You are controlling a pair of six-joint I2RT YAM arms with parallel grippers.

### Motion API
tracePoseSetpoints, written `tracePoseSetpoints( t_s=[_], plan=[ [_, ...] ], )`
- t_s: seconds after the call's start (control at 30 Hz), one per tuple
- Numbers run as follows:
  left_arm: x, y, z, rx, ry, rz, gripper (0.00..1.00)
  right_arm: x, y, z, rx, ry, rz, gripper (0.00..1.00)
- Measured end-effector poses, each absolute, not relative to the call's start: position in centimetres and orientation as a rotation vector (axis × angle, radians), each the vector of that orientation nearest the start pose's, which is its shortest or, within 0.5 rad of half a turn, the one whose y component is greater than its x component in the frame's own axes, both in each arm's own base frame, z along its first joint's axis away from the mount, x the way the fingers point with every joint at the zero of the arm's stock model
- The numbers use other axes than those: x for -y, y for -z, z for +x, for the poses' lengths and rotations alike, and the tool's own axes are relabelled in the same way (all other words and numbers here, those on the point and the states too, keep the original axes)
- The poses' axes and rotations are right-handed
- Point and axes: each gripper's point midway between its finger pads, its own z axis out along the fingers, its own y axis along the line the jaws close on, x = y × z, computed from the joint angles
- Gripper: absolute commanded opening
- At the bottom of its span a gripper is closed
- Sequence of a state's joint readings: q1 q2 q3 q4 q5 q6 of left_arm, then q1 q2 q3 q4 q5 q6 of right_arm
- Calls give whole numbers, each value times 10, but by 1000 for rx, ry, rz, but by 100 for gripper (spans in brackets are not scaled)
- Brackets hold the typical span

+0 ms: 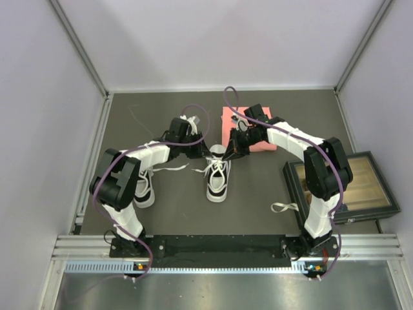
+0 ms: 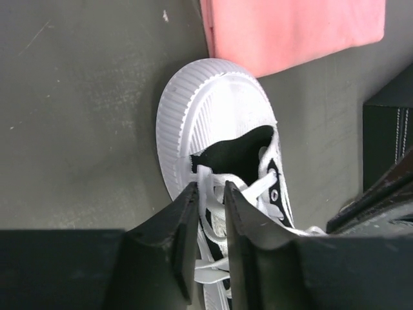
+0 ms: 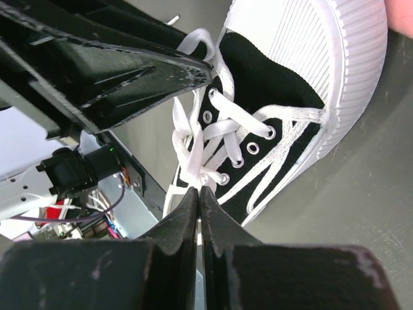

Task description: Tie the shoes

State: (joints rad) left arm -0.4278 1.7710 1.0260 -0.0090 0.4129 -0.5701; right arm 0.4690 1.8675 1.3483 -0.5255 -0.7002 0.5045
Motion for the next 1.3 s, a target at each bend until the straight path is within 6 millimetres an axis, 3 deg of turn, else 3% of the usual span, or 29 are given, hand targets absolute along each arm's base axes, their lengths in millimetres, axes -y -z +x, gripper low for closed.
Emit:
tracePoseSetpoints(
  t_s=[0.13, 0.27, 0.47, 0.8, 1.3],
  plan=[
    [262, -84, 356, -2416, 952, 88, 22, -297, -108, 303, -2755, -1221, -224, 0],
    [261, -106, 356, -2348, 955, 135, 0, -294, -106, 303, -2764, -1198, -219, 0],
    [263, -123, 352, -2289, 973, 202, 0, -288, -105, 298, -2771, -1169, -223, 0],
    [255, -115, 347, -2276, 932, 235, 0, -272, -91, 283, -2816, -1089, -227, 0],
    [232, -114, 367, -2231, 841, 225, 0, -264, -84, 280, -2826, -1037, -246, 0]
  ],
)
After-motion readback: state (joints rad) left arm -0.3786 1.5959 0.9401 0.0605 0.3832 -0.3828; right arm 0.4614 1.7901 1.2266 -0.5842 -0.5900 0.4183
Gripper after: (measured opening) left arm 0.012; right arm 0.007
